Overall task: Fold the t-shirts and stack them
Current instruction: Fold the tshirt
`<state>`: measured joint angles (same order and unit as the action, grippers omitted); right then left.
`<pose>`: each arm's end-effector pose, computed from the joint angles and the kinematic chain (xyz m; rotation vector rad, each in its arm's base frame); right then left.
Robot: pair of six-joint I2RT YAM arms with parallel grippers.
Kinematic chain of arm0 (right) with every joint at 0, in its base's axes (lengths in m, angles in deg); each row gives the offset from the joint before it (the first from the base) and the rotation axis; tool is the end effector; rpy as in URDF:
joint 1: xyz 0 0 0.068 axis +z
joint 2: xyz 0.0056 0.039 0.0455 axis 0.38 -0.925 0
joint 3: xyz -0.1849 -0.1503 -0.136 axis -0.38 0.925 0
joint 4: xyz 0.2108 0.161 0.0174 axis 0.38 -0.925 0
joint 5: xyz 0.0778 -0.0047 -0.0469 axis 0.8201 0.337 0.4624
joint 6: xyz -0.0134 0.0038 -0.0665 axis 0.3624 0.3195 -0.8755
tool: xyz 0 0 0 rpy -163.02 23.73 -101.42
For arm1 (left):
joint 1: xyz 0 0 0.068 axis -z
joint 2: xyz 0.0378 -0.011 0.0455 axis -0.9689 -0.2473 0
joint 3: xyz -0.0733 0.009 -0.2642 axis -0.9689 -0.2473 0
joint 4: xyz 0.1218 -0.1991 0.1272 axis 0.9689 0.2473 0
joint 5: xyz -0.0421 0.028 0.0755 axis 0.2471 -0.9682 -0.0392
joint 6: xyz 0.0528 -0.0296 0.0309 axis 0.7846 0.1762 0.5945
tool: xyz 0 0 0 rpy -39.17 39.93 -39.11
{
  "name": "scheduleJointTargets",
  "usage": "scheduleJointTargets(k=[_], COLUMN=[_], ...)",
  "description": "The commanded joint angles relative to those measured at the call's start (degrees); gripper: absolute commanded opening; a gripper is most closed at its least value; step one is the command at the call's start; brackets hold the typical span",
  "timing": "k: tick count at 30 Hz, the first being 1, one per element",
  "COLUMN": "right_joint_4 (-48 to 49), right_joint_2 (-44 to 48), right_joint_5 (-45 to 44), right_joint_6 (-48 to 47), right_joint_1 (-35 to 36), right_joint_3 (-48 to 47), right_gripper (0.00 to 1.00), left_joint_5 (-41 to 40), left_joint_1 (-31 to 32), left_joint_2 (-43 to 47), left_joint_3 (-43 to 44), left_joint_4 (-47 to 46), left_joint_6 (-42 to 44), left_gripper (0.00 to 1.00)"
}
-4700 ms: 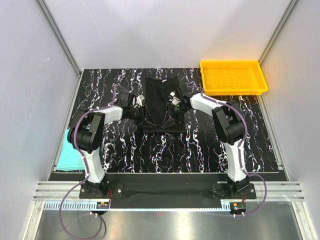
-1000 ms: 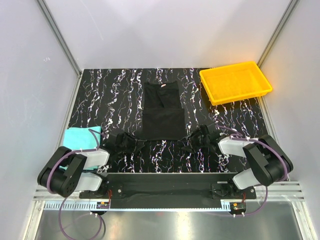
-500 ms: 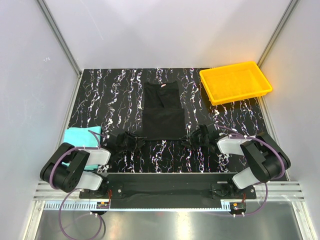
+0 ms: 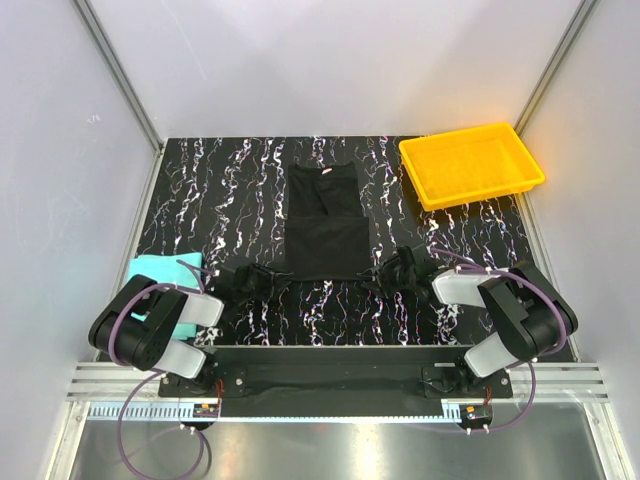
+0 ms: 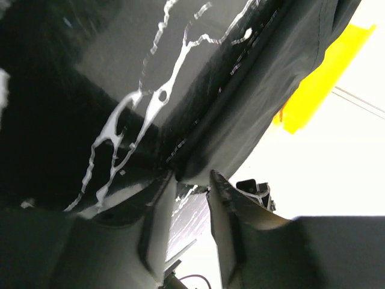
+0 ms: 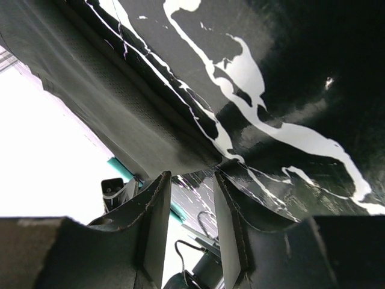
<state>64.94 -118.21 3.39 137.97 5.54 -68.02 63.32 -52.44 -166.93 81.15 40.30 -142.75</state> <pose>0.2341 0.1372 0.0991 1.2587 2.4267 1.0525 0.2075 -0.0993 0.0846 -1.3656 2.1613 -1.1646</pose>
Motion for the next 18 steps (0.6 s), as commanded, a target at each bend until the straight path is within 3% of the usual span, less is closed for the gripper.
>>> scheduleJointTargets(k=[1,8,13,18], right_joint_4=[-5.4,-5.7,-5.4,-5.1], right_joint_2=[-2.3,-3.5,-4.9,-5.5], right_joint_5=[-5.8,-7.5,-7.6,-7.4], right_joint_6=[-0.4,1.0,1.2,0.3], right_joint_1=[0.2,0.3,0.3,0.3], right_joint_3=[-0.4,-0.5,-1.1,-1.4], right_gripper=[0.42,0.41,0.33,0.16], left_joint_5=[-3.3,-2.3,-0.8,0.6], left_joint_1=[-1.0,-2.5,-3.1,-3.4], left_joint_2=[-2.7,-2.9,-3.9,-4.8], left_joint_3=[-0.9,0.4,1.5,2.1], left_joint_4=[4.3,5.3,5.4,4.9], left_joint_6=[2.1,4.3,5.8,6.5], left_gripper=[0.34,0.27,0.22,0.16])
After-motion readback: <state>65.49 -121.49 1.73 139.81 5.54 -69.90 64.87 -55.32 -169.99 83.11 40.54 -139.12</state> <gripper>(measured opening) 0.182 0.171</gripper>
